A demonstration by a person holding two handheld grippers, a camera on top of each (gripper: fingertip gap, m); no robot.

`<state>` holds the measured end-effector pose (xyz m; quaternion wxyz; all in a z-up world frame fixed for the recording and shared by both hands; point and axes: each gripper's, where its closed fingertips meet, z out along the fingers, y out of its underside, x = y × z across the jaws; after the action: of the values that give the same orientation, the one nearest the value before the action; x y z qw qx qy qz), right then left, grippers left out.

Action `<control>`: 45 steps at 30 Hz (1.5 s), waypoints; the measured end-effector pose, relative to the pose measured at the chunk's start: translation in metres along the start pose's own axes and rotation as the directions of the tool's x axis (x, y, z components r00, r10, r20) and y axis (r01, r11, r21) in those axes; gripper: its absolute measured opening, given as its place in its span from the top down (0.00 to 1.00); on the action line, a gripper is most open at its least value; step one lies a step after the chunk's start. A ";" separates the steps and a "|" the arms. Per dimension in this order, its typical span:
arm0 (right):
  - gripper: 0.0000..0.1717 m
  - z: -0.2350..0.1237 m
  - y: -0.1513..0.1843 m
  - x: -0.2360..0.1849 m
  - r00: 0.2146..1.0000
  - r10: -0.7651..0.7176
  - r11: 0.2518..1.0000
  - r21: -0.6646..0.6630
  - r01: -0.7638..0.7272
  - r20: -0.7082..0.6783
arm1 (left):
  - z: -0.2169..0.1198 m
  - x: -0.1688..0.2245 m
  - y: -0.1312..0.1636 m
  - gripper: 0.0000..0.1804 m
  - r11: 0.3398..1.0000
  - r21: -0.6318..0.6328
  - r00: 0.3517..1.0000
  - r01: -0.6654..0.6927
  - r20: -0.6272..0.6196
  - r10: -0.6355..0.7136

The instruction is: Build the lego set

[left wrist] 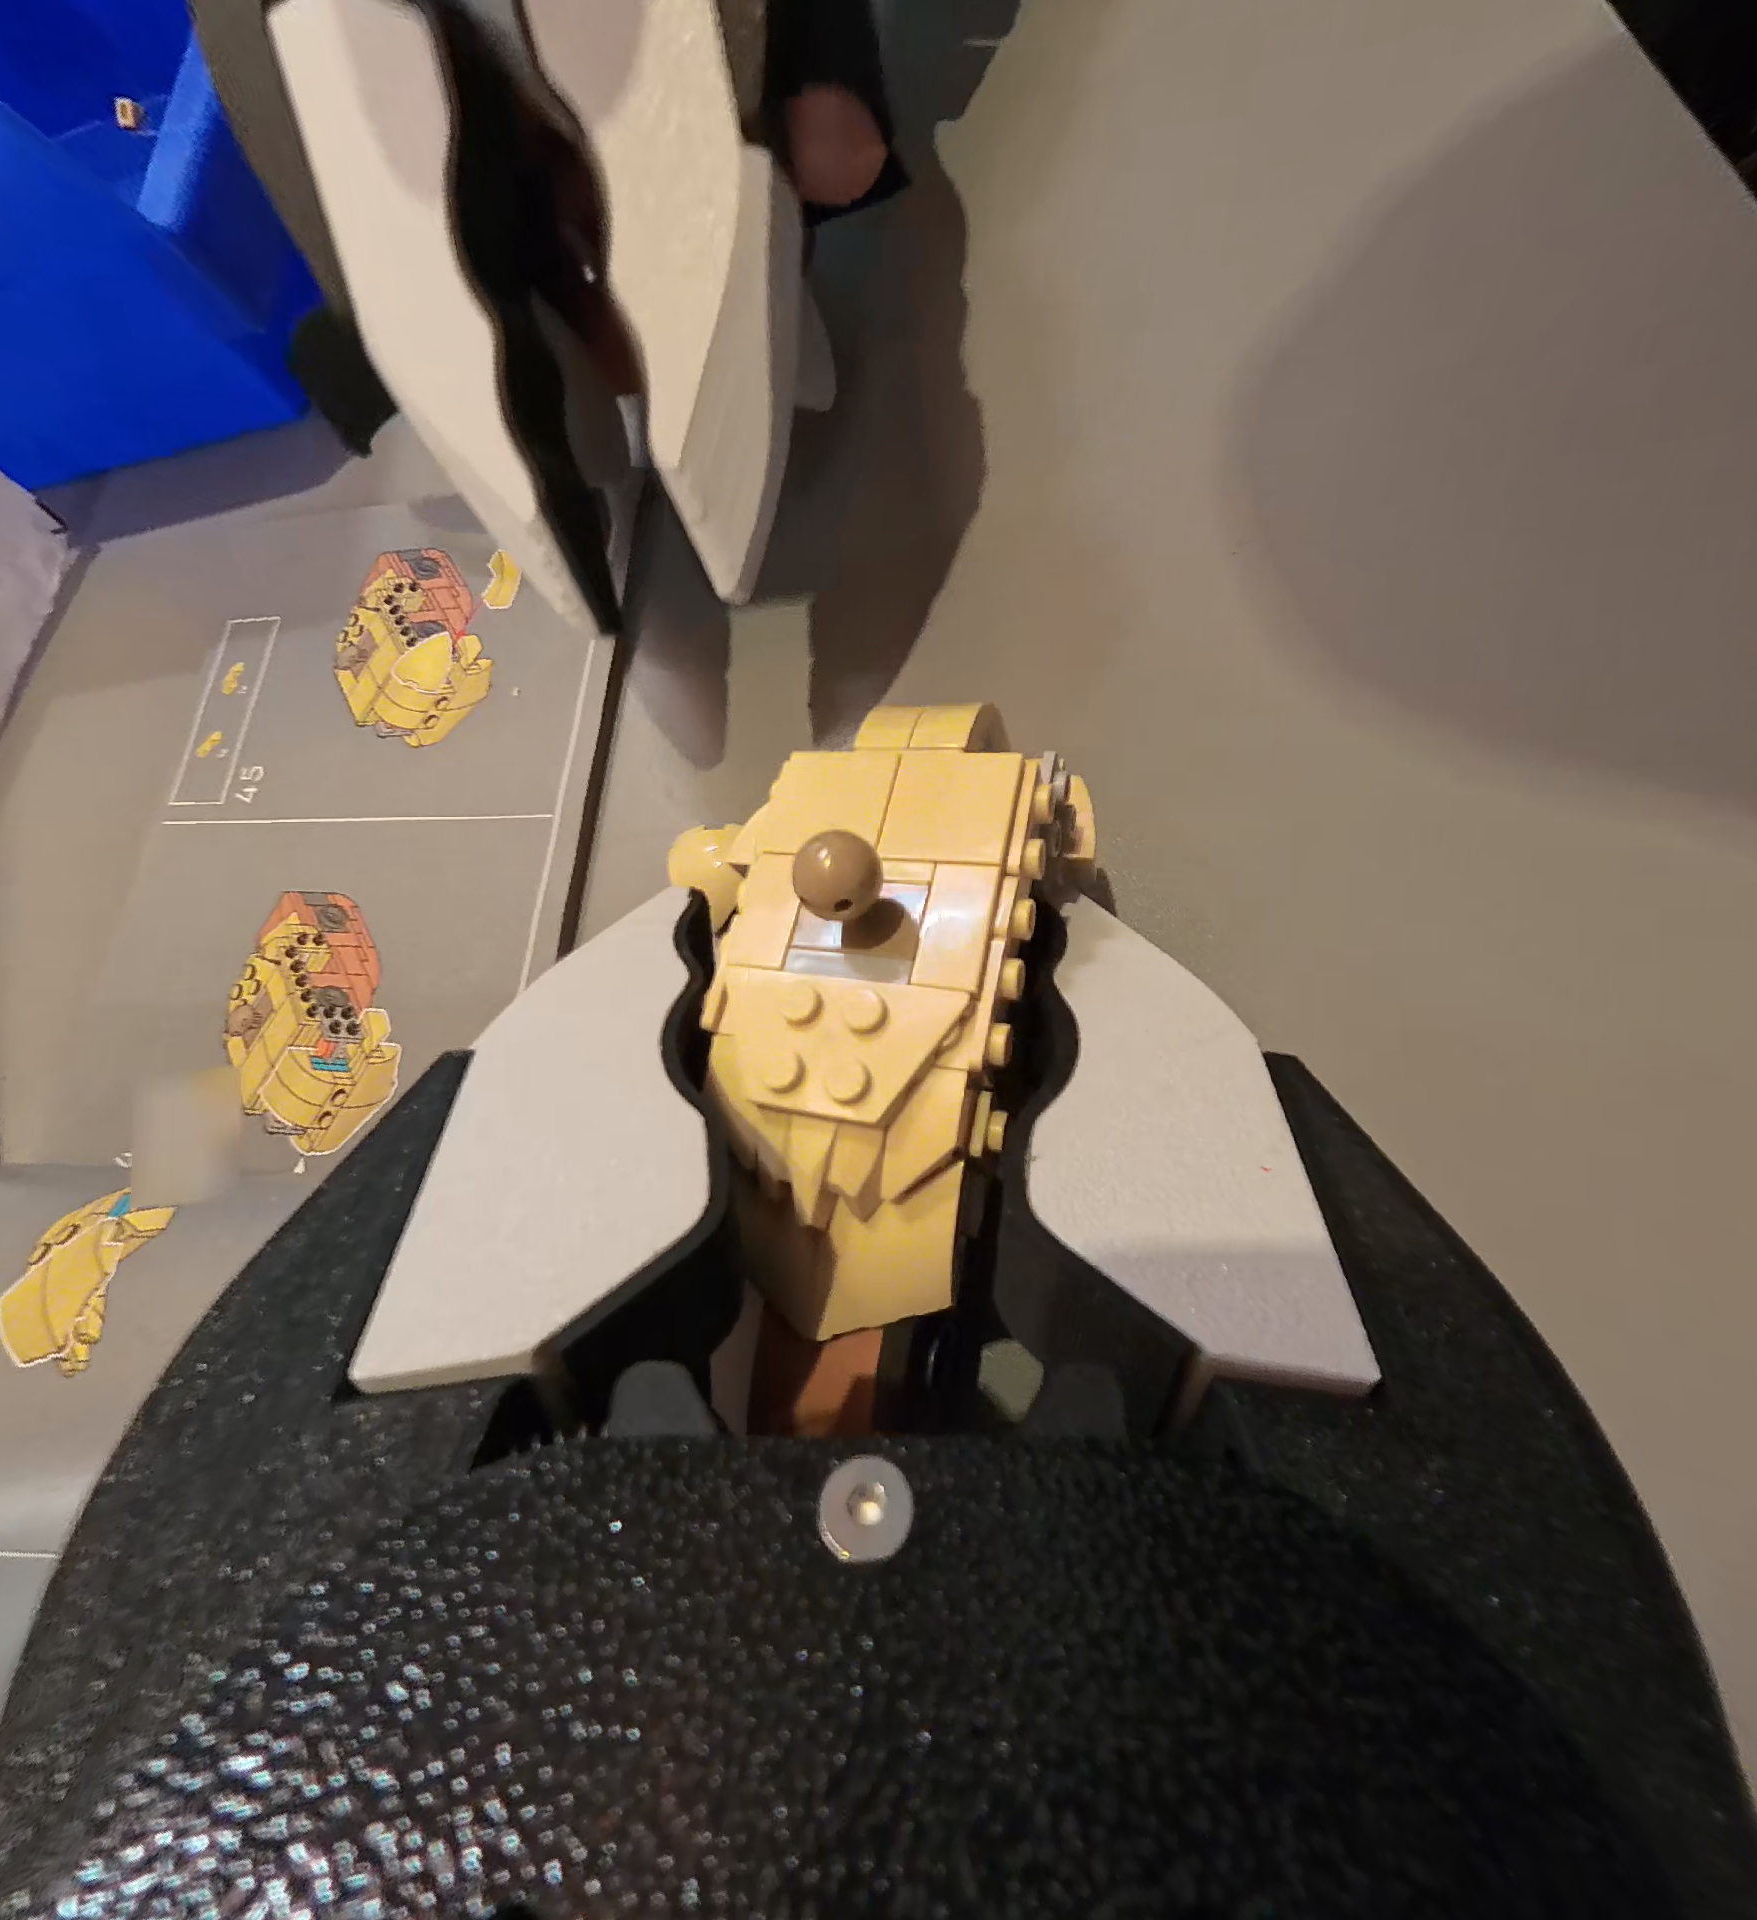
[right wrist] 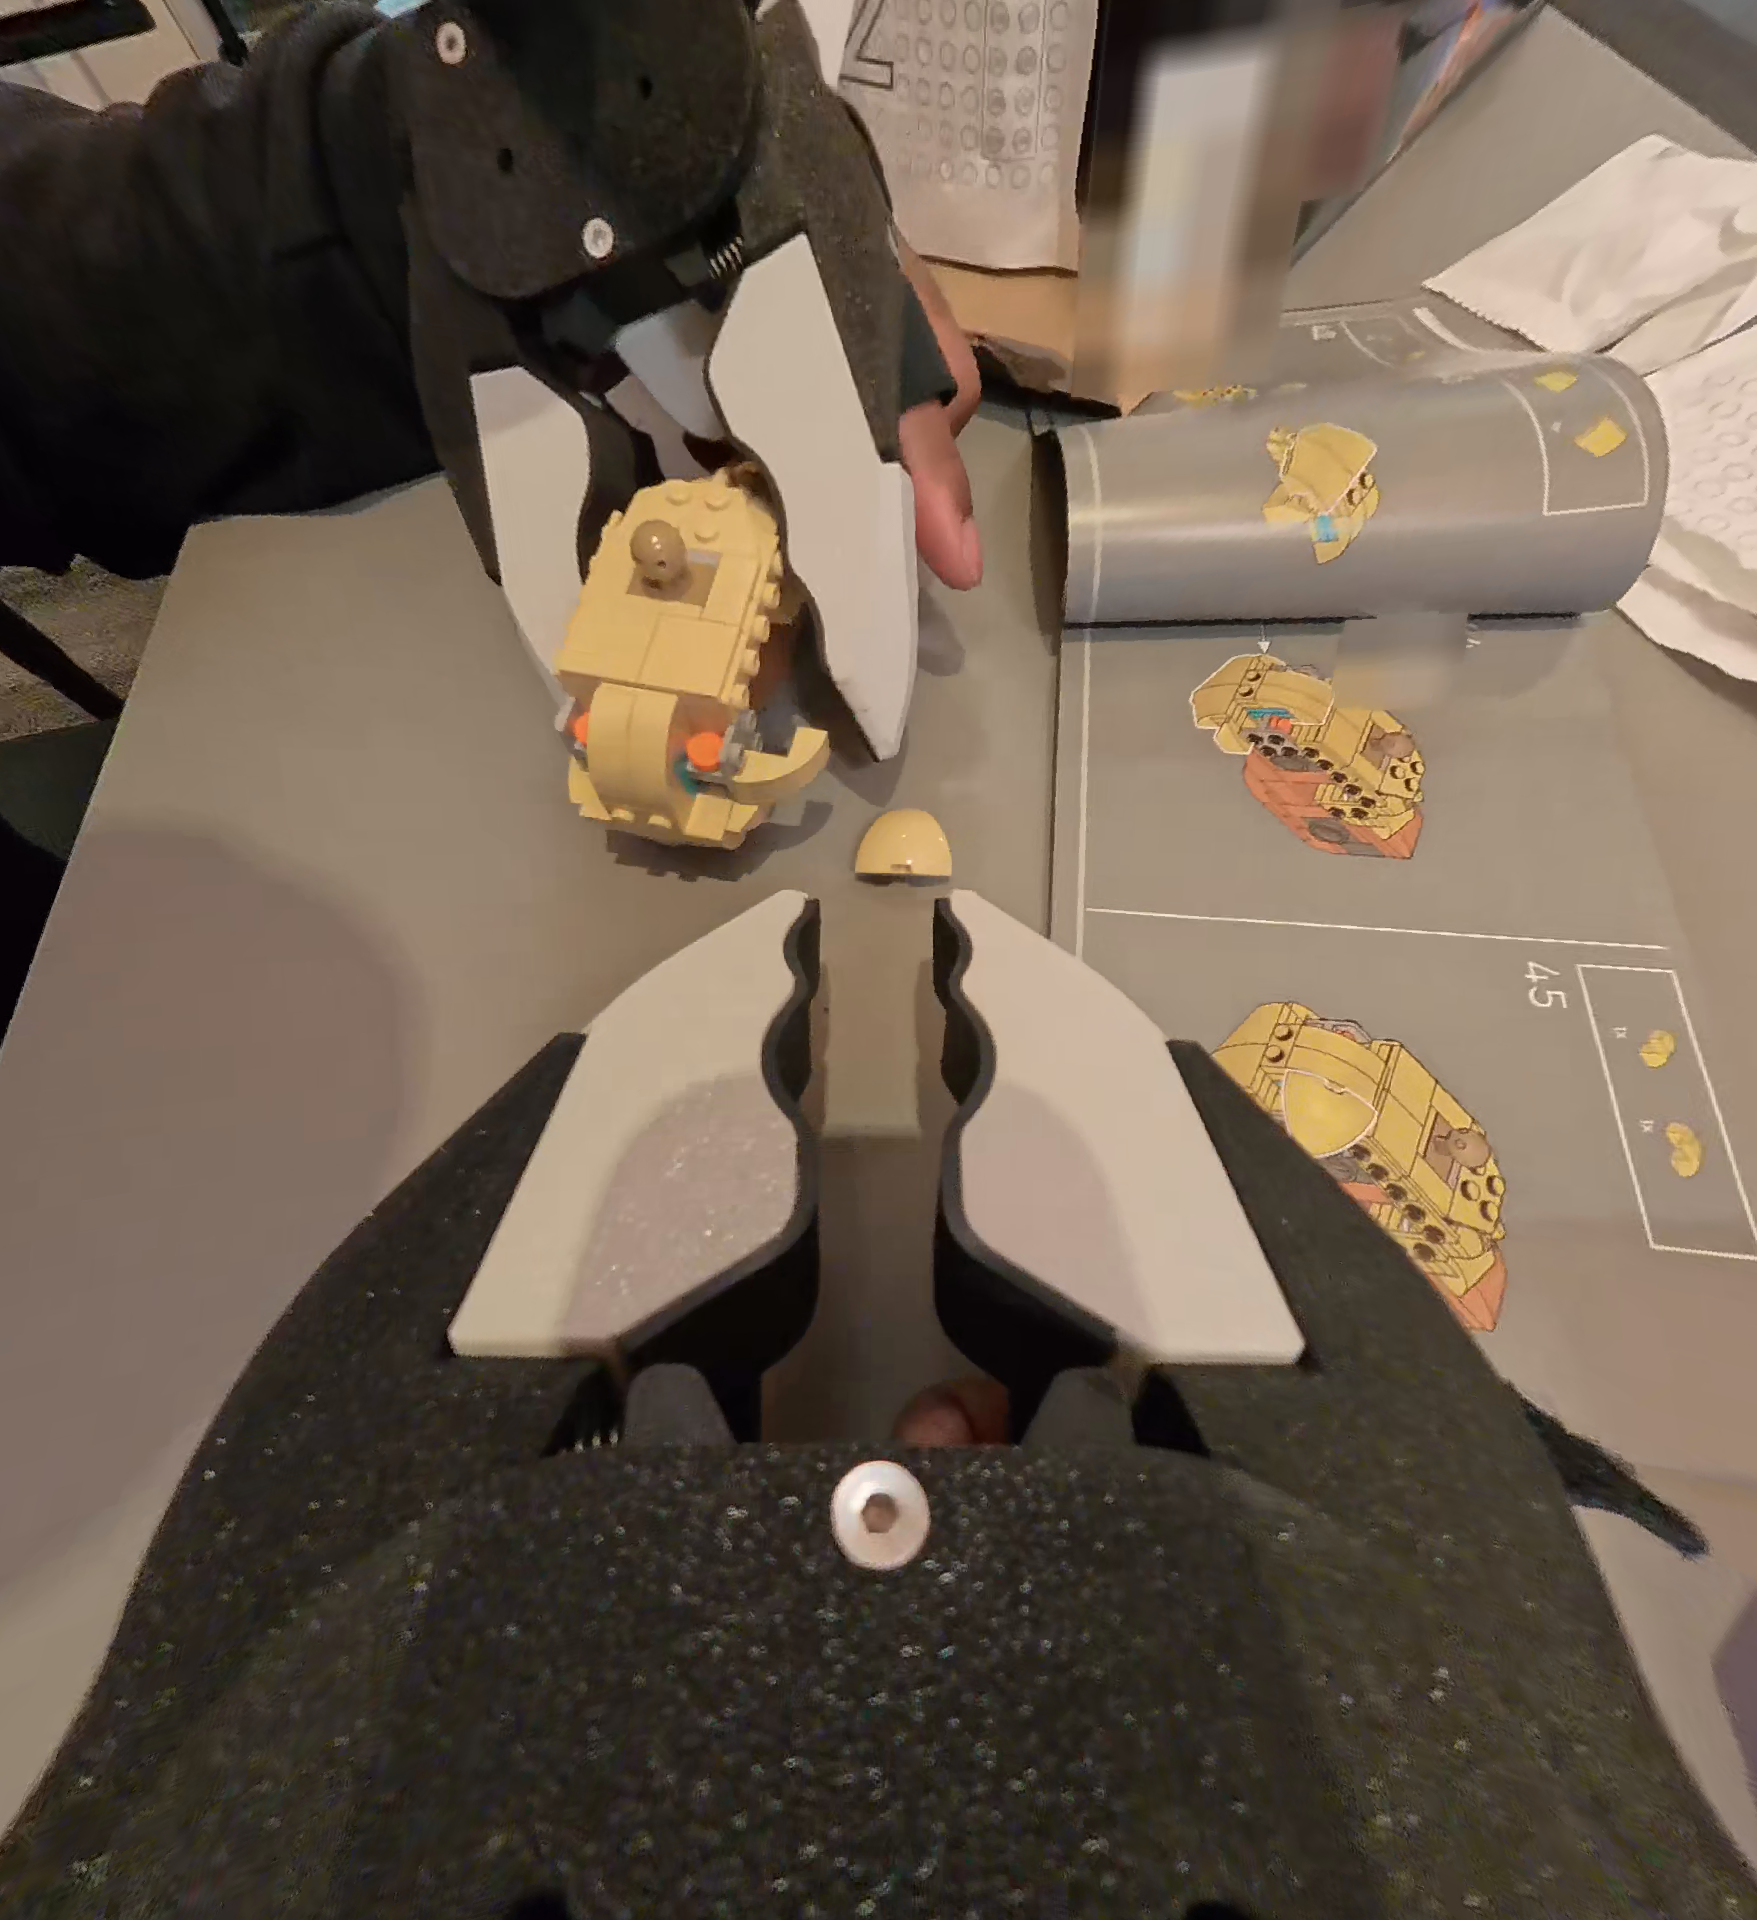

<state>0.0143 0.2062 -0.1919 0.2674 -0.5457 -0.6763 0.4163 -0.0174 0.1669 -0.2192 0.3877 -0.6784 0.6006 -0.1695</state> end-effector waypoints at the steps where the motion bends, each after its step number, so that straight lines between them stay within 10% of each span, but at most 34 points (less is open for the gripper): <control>1: 0.88 0.002 0.000 0.001 1.000 0.001 1.000 -0.007 -0.001 0.003 | 0.000 0.000 0.000 0.68 1.000 -0.003 1.000 -0.007 0.003 0.007; 32: 0.89 0.045 0.009 0.005 0.968 -0.249 0.933 -0.278 0.227 -0.044 | -0.011 0.003 0.015 0.70 0.998 -0.070 1.000 -0.005 -0.011 0.005; 45: 1.00 0.021 -0.004 -0.007 0.990 0.026 0.996 -0.087 -0.014 0.141 | -0.014 0.004 0.015 0.71 0.999 -0.038 1.000 0.007 -0.025 -0.008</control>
<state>-0.0029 0.1934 -0.1982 0.1907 -0.5324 -0.7054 0.4273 -0.0371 0.1587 -0.2221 0.3666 -0.6858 0.6060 -0.1677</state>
